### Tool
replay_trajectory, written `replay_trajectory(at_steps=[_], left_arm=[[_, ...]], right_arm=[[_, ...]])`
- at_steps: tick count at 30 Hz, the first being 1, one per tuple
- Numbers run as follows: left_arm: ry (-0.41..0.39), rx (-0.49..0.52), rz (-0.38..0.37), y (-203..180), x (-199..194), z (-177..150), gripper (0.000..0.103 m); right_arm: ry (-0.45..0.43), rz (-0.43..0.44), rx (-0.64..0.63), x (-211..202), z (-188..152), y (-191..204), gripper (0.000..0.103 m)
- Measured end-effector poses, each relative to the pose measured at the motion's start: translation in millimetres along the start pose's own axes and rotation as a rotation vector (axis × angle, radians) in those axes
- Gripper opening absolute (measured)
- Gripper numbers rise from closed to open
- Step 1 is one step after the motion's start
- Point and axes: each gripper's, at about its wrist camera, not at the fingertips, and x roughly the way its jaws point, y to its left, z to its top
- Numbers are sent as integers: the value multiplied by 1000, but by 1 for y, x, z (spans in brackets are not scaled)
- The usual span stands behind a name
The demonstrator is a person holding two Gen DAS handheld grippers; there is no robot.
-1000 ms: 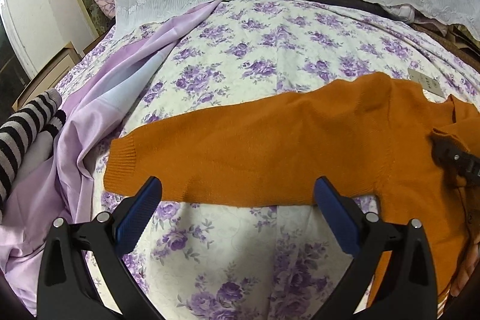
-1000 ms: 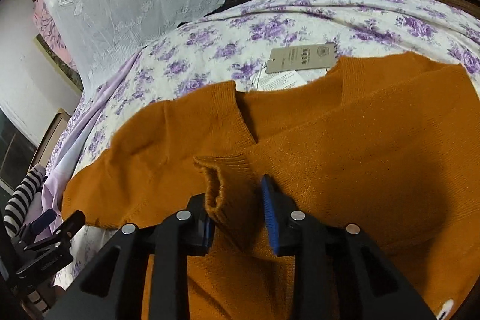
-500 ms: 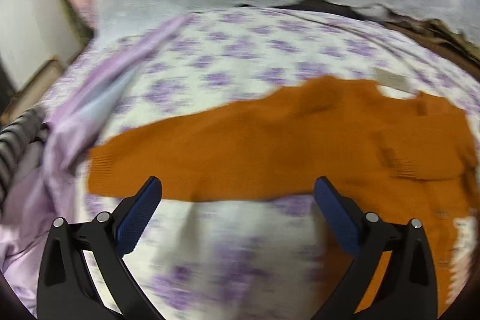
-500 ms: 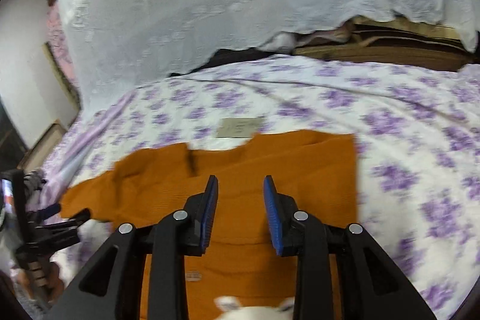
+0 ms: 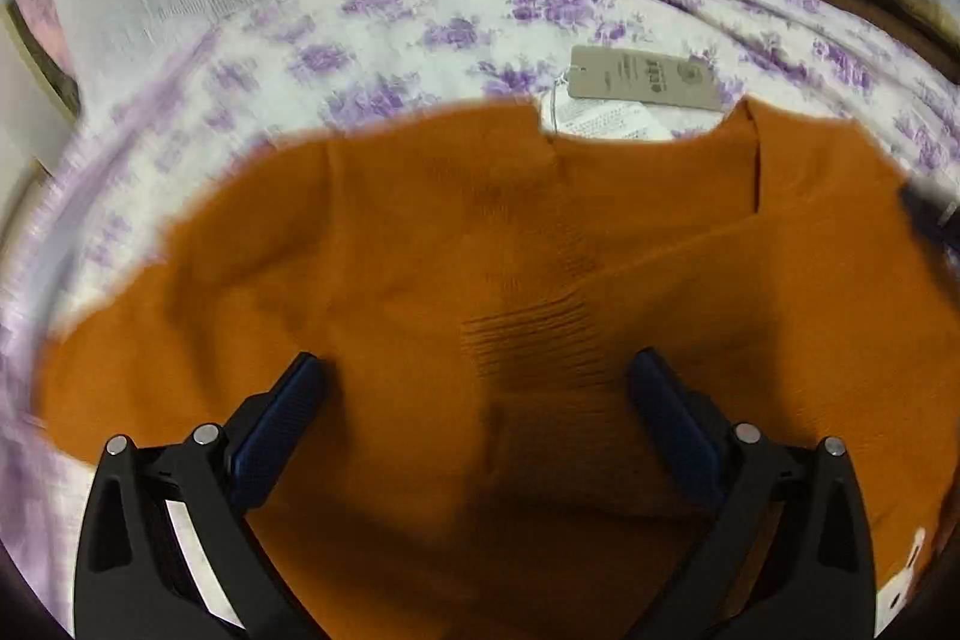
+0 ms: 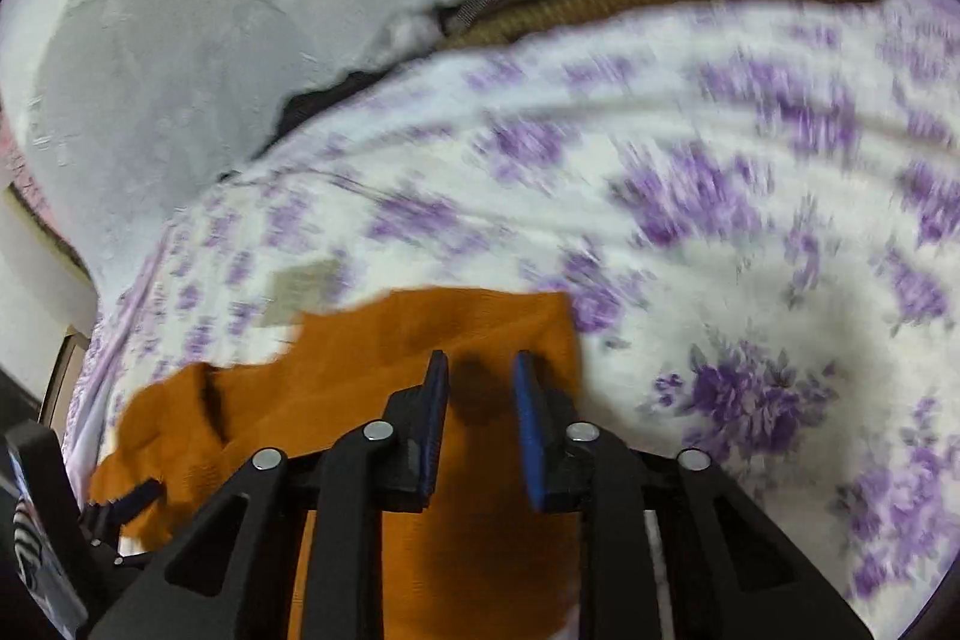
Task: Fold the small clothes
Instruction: 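Release the sleeve with the right tool and smooth the folded side flat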
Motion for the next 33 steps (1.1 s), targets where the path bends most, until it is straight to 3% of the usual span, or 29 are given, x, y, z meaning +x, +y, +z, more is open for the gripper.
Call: replay_trajectory(at_steps=[2,4,9,11,13,14,20,24,26,29,33], left_arm=[[18,-40,-65,11,2,1,99],[7,-45,-74,13,1,-2,99],[-125,-52,4,21,-31,-16,99],[-103,-19,49,16,-27,-18,99],[-39,31,83,9,-8,-18,99],[-47,27,82,9,-9,-17,99],[-74,-37,40,30,-30,-27,99],[-67,-63,48,36,-31,-29,99],[-19,-39,77,28,-17,-28,99],[-24,-30,89,25,-14,-28,99],[-62,-57,78,34,-29,-32,99]], right_arm=[[-4,46,32,5,0,-9,15],[-11,47,32,-1,2,-8,15],[-120,25,-93,-51,-21,12,20],[-128,8,-132,-62,-32,18,31],[-43,-41,-173,-50,-51,21,34],[-4,-67,-183,-40,-59,18,34],[-83,-88,-167,-63,-72,18,35],[-177,-58,-267,-85,-72,48,35],[-140,-67,-323,-72,-75,59,38],[6,-118,-382,-38,-86,62,40],[-71,-76,-342,-62,-83,60,40]])
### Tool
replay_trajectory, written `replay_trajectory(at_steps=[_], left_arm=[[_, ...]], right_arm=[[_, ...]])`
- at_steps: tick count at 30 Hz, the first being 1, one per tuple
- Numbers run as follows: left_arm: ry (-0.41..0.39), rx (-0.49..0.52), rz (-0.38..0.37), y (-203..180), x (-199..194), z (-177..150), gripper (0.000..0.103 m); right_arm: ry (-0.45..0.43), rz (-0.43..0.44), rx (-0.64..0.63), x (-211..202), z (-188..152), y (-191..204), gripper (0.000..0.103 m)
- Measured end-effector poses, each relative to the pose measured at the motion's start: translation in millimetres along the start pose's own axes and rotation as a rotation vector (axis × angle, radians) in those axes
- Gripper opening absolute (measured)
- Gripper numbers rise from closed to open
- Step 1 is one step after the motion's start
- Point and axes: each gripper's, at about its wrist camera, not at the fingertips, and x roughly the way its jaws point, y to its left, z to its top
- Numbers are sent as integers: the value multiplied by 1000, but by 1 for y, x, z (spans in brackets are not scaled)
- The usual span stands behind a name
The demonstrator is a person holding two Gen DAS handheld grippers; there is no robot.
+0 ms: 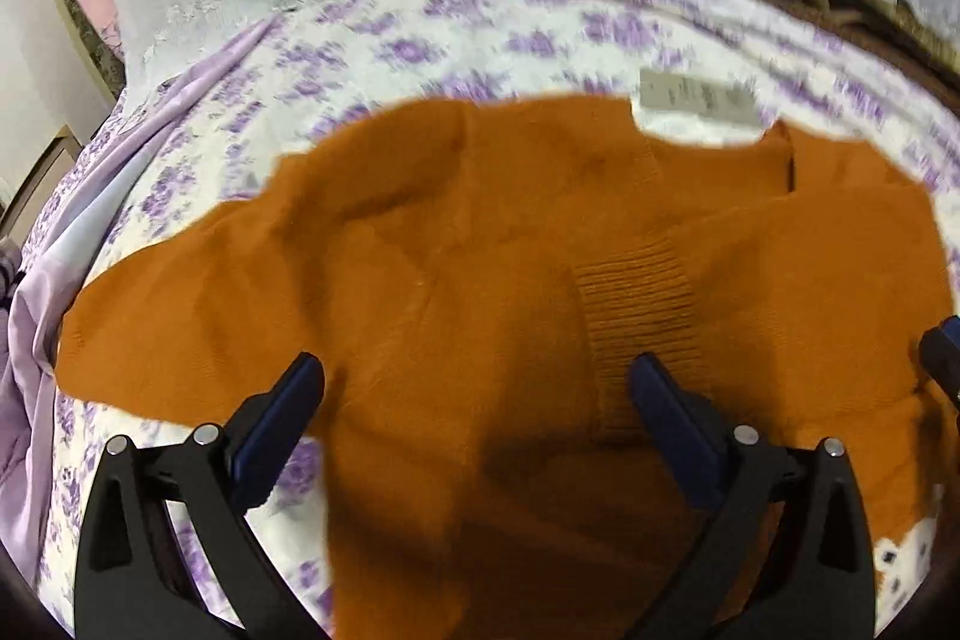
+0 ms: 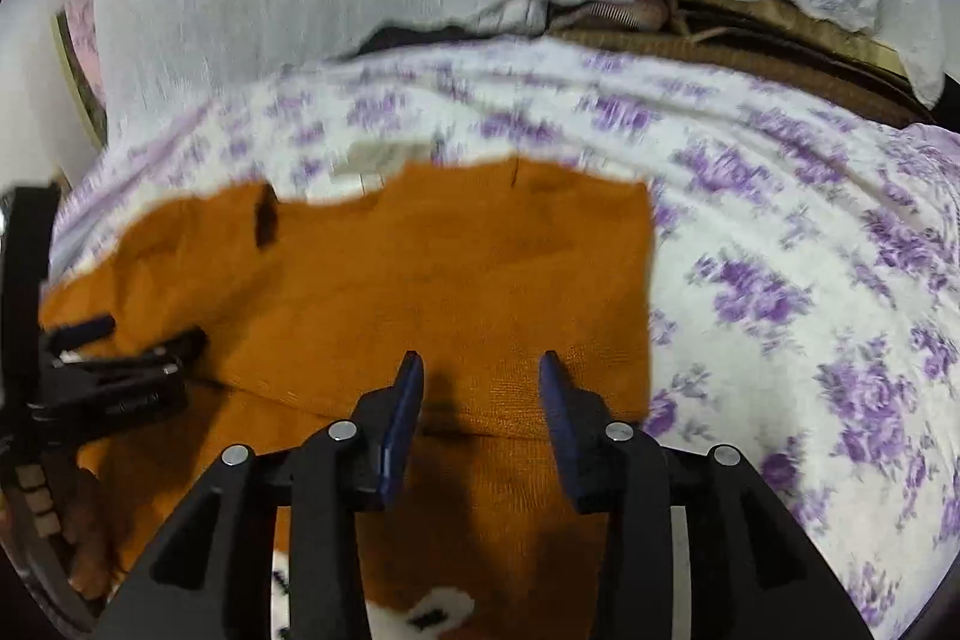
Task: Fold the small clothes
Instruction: 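Release the sleeve with the right tool and smooth the folded side flat, then grasp the other sleeve cuff with the left tool and lift it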
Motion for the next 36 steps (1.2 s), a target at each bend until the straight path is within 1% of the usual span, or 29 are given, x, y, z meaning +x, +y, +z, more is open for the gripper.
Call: replay_trajectory(at_steps=[2,3,4,5,6,7,8,9,10,11,12,13,14,15,17,18,19,21,23,25,27,29,32,36], left_arm=[[-24,-38,-14,9,-7,1,99],[-21,-51,-31,10,-7,3,99],[-1,-60,-58,9,-2,8,99],[17,-58,-65,5,3,12,99],[46,-45,-59,-1,13,16,99],[81,-15,-38,-11,24,17,99],[88,2,-26,-16,30,17,99],[69,2,-20,-19,30,18,99],[67,3,-15,-18,27,17,99],[61,3,-18,-16,24,15,99],[54,-1,-23,-12,21,13,99],[40,-14,-28,-4,13,7,99],[26,-29,-24,6,4,2,99],[16,-37,-23,13,-1,-1,99],[0,-80,-16,42,-14,-10,99],[3,-105,-18,56,-17,-15,99],[15,-153,-29,80,-21,-23,99],[40,-232,-38,117,-23,-34,99],[66,-316,-47,150,-22,-43,99],[96,-430,-105,188,-19,-52,99],[118,-523,-150,214,-13,-57,99],[126,-607,-174,235,-3,-59,99],[147,-674,-205,259,18,-53,99],[126,-725,-235,284,32,-41,99]], right_arm=[[-26,12,1,-5,2,3,42],[-29,13,1,-5,3,4,44],[-19,13,4,-1,4,6,49],[8,12,6,8,5,7,54],[63,3,6,22,5,8,55],[91,-1,1,31,4,11,57],[86,-7,-12,33,5,14,59],[78,-11,-23,31,6,16,60],[73,-14,-28,29,4,18,60],[60,-14,-29,25,2,18,60],[26,-4,-22,17,1,17,60],[-4,5,-16,8,-1,15,61],[-23,9,-13,3,-3,13,66],[-40,11,-9,-2,-4,11,68],[-58,15,16,-9,-7,4,68],[-62,19,33,-10,-8,1,68],[-66,22,53,-11,-7,-3,68],[-72,30,83,-11,-7,-9,68],[-78,37,101,-13,-8,-13,68],[-88,34,104,-14,-9,-13,68],[-103,34,107,-17,-10,-13,68],[-126,40,116,-22,-10,-15,68],[-128,46,128,-23,-10,-18,68],[-111,57,144,-19,-9,-20,68]])
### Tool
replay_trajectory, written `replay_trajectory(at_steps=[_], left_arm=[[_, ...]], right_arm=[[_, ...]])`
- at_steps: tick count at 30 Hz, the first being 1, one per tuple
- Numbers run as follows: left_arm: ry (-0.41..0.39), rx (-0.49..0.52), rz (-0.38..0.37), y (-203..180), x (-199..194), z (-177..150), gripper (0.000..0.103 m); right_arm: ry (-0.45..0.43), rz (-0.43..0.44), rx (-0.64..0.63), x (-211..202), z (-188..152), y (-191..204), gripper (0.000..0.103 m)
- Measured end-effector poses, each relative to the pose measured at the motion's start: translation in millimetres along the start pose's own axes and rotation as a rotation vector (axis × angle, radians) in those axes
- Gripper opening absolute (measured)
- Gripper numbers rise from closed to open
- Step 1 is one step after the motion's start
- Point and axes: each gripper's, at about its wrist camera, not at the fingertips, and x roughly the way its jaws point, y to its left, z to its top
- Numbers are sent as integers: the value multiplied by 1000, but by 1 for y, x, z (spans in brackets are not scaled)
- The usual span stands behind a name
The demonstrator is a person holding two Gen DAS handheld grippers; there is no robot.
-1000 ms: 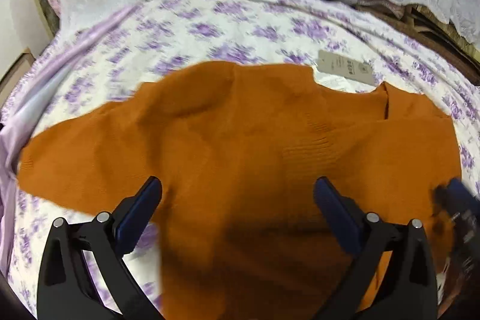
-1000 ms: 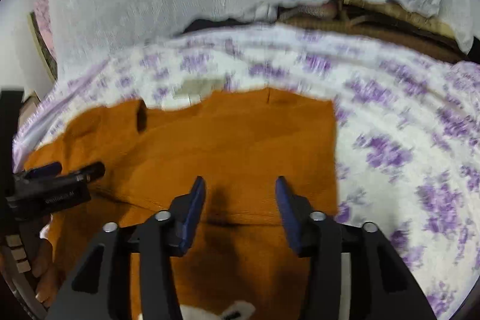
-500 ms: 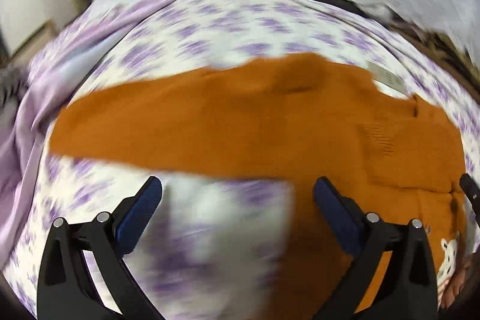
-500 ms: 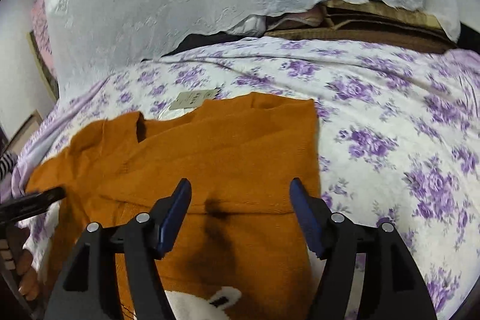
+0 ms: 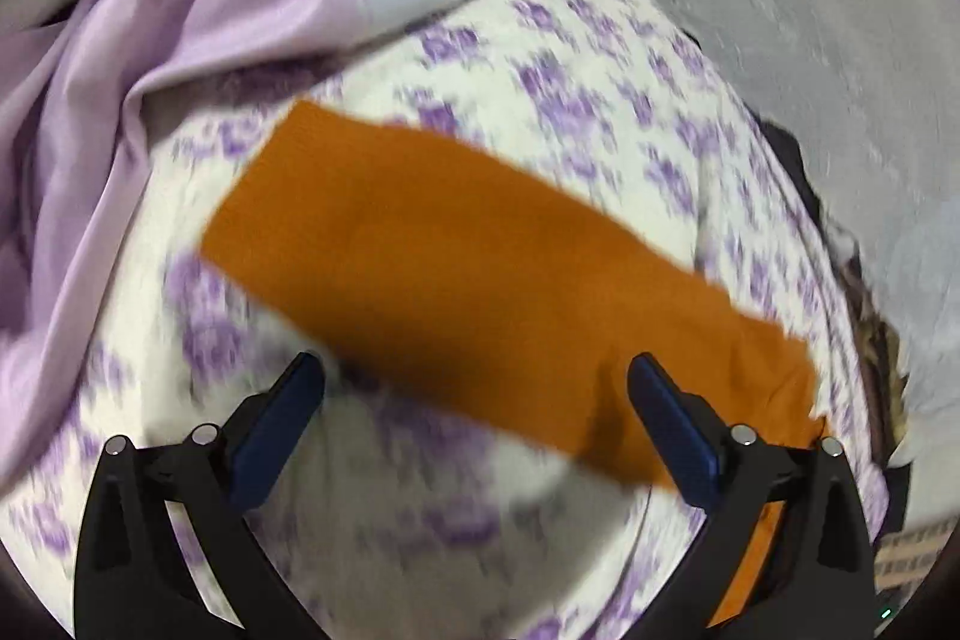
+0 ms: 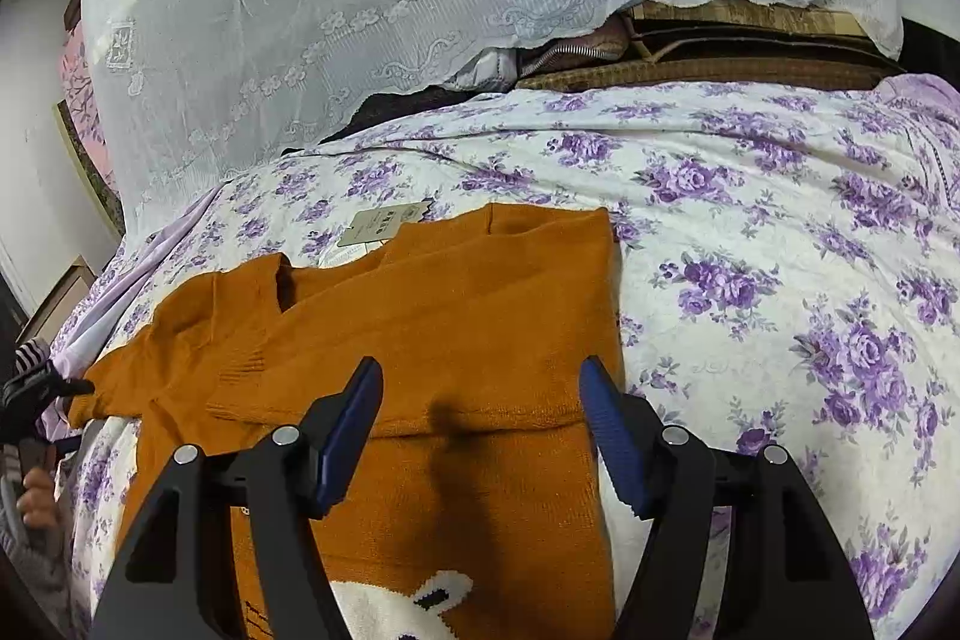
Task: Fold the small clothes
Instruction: 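Grasp the other sleeve cuff with the left tool and lift it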
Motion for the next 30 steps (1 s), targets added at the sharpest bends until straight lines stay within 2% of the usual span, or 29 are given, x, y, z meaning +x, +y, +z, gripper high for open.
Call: replay_trajectory(at_steps=[10,12,13,14,15,16,17,20,22,25,30], left_arm=[[-19,-143,-214,33,2,24,97],[-27,-147,-236,35,1,29,85],[-27,-143,-236,36,1,30,64],[-19,-139,-241,36,2,31,48],[-3,-137,-248,36,6,32,42],[4,-138,-243,36,7,31,30],[7,-134,-227,35,9,30,23],[-24,-124,-220,33,0,29,11],[-67,-95,-207,30,-14,25,9],[-133,1,-145,9,-34,16,6],[-181,128,-87,-30,-55,3,5]], right_arm=[[7,6,12,2,-1,-2,68],[8,7,13,2,-1,-2,68],[9,7,13,2,-1,-2,68],[9,7,13,2,-1,-2,68],[9,7,13,2,-1,-2,68],[10,8,13,2,-1,-2,68],[9,8,13,2,-1,-2,68],[9,7,14,2,-1,-2,68],[9,8,15,2,0,-2,68],[9,11,17,2,0,-2,68],[13,16,22,4,-1,-1,68]])
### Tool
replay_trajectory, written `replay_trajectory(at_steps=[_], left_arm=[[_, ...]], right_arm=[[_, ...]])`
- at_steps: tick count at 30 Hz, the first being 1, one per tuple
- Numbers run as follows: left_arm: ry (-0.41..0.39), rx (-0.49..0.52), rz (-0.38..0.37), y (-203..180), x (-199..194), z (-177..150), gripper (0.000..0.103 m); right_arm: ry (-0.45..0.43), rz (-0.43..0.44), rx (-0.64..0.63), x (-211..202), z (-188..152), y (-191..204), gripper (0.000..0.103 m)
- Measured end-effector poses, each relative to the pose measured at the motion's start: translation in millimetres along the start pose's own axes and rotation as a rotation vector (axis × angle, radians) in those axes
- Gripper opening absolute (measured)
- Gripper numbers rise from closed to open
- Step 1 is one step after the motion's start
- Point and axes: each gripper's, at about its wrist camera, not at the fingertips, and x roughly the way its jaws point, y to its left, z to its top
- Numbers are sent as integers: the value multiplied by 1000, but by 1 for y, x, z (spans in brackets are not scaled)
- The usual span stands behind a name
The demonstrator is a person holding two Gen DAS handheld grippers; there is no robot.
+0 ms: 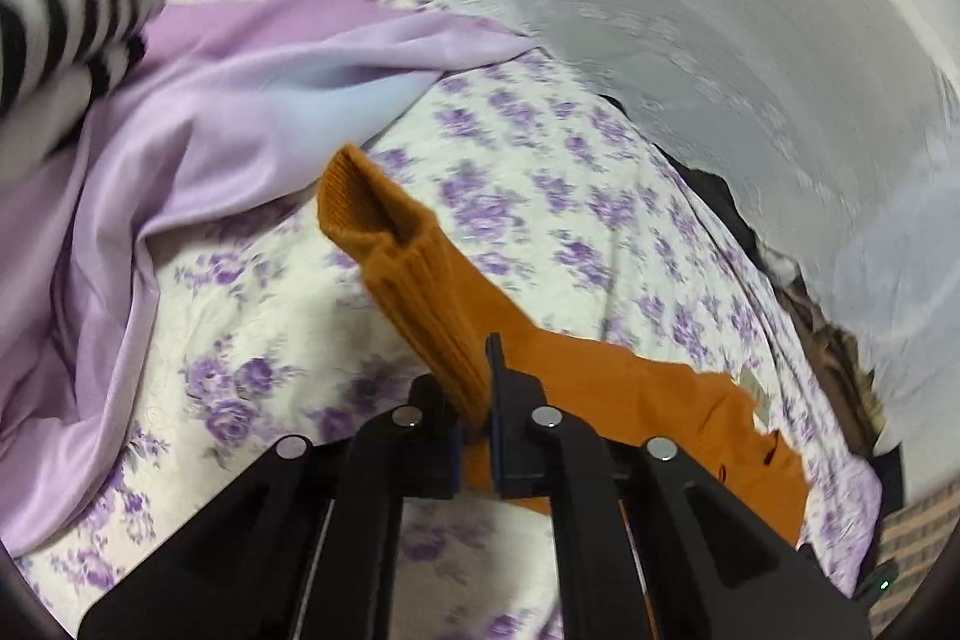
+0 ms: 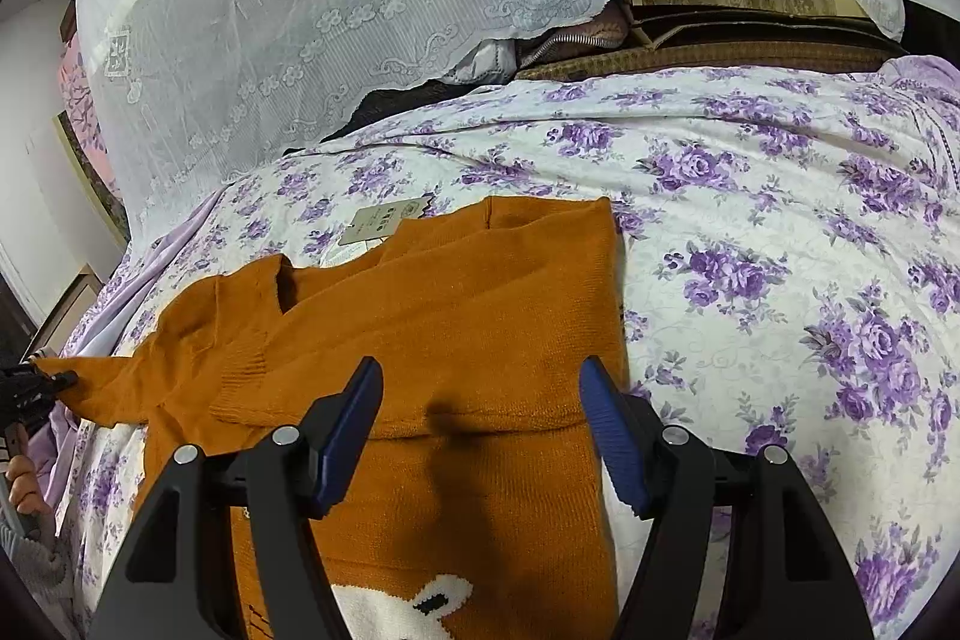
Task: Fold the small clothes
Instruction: 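Grasp the other sleeve cuff with the left tool and lift it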
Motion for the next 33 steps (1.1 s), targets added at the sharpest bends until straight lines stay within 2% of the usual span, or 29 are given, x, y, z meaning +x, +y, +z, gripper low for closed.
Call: replay_trajectory(at_steps=[9,23,28,33], left_arm=[[-25,207,52,-82,-8,-15,5],[8,382,24,-193,15,-64,5],[36,425,3,-228,29,-82,5],[56,476,-25,-267,38,-104,4]], right_arm=[[2,4,4,0,1,-1,68],[19,40,78,3,2,-11,68],[27,57,141,6,5,-24,68],[71,102,293,15,6,-51,68]])
